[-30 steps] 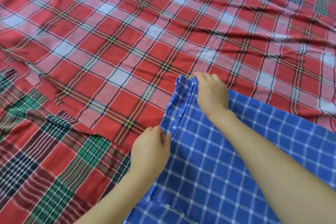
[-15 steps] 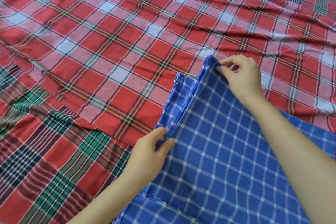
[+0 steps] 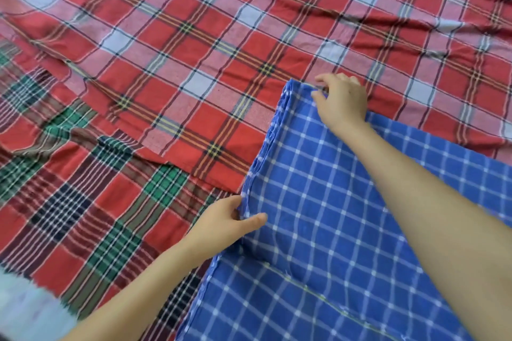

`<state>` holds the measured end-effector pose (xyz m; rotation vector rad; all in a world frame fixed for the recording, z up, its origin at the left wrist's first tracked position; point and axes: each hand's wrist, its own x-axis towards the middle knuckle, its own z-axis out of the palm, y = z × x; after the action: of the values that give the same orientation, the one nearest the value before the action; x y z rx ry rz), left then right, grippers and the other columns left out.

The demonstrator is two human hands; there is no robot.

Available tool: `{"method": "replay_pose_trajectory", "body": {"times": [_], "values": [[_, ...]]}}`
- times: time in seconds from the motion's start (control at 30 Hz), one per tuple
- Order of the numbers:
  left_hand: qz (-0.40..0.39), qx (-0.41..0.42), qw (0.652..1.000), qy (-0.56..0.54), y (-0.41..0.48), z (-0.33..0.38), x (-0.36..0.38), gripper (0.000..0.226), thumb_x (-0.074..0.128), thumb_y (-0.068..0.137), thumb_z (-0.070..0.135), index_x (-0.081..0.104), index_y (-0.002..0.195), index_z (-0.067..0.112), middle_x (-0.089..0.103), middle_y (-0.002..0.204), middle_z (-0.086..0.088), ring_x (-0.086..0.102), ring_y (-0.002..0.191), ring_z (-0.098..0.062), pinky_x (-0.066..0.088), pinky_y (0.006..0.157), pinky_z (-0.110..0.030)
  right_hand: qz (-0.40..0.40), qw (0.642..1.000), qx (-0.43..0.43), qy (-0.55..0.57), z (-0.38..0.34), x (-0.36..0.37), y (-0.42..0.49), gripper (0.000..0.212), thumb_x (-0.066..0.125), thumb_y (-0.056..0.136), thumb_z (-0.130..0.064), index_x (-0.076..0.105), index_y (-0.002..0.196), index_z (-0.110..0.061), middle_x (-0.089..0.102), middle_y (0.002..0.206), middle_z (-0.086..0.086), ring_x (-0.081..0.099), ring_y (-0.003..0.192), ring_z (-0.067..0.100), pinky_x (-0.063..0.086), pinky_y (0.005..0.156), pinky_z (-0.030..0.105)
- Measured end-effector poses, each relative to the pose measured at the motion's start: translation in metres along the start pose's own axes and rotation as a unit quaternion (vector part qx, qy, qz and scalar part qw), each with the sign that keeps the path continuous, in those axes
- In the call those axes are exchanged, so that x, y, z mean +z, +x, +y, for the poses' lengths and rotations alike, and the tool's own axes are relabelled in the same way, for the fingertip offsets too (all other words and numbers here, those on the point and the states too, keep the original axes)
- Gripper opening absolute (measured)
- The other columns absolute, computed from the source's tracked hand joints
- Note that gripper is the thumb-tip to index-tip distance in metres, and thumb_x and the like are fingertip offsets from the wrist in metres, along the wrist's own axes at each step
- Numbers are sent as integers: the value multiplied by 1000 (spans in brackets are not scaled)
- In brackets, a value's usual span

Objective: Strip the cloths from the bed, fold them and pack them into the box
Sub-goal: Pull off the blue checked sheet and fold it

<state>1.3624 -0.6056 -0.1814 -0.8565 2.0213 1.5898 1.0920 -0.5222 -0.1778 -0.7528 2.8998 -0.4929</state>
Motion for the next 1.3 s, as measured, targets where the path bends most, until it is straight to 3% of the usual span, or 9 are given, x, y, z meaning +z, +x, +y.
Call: {"method": "replay_pose_trajectory", "body": {"times": [0.07, 0.23, 0.5, 0.7, 0.83, 0.93, 1.1, 1.2, 1.3], "values": [[-58, -27, 998, 17, -13, -9, 0, 32, 71, 79, 45, 61, 86, 16, 63, 71, -5, 57, 61, -23, 50, 63, -32, 5, 1000, -30, 5, 6, -11, -37, 28, 54, 93, -22, 63, 118, -15, 63, 114, 7, 51, 108, 31, 36, 92, 37], [-16, -29, 969, 246, -30, -15, 11, 44, 65, 86, 41, 37, 59, 19, 38, 52, 6, 34, 46, -8, 24, 47, -22, -48, 997, -53, 22, 21, -25, -178, 16, 64, 87, -14, 70, 102, -13, 69, 97, 3, 60, 94, 29, 40, 85, 39], [106, -104, 976, 157, -56, -46, 12, 46, 62, 90, 32, 39, 57, 10, 29, 28, 7, 30, 25, -8, 22, 39, -21, -72, 992, 13, -101, 64, -22, -321, 24, 69, 79, -19, 70, 102, -12, 69, 93, 1, 65, 85, 28, 48, 81, 45], [111, -81, 962, 234, -64, -35, 14, 44, 47, 89, 59, 45, 77, 16, 46, 59, 0, 44, 51, -16, 30, 48, -27, -137, 969, 88, -188, 116, -31, -357, 41, 72, 78, -35, 68, 112, -14, 69, 100, 3, 64, 91, 29, 44, 89, 49], [184, 246, 812, 497, -77, -44, 18, 45, 68, 76, 53, 59, 95, 13, 62, 85, 0, 60, 81, -24, 44, 73, -37, -238, 929, 168, -228, 145, -59, -364, 47, 62, 83, -42, 51, 127, -29, 60, 121, -5, 51, 117, 21, 23, 107, 46], [23, 162, 802, 575, -68, -29, 19, 57, 57, 83, 59, 49, 125, 21, 60, 115, 6, 55, 109, -20, 34, 93, -35, -325, 898, 186, -230, 162, -76, -368, 38, 56, 87, -47, 49, 123, -35, 57, 123, -11, 43, 123, 16, 25, 102, 39], [-11, 158, 738, 656, -68, -16, 13, 22, 48, 95, 46, 55, 99, 26, 64, 88, 8, 59, 84, -14, 33, 76, -28, -335, 907, 201, -159, 181, -108, -392, 52, 58, 88, -50, 52, 132, -23, 57, 118, -5, 47, 119, 17, 34, 99, 33], [-2, 204, 761, 616, -87, -17, -1, 24, 57, 92, 38, 55, 75, 21, 58, 77, 6, 53, 74, -16, 26, 68, -28, -313, 899, 290, 96, 180, -149, -406, 75, 69, 72, -58, 55, 129, -13, 48, 138, -2, 46, 125, 17, 38, 104, 35], [-73, 176, 862, 471, -117, 12, -19, 12, 62, 90, 28, 52, 82, 27, 55, 91, 9, 56, 85, -13, 36, 72, -21, -311, 888, 280, 192, 176, -195, -412, 67, 71, 61, -69, 67, 111, -25, 60, 126, -2, 57, 115, 16, 47, 87, 29]]}}
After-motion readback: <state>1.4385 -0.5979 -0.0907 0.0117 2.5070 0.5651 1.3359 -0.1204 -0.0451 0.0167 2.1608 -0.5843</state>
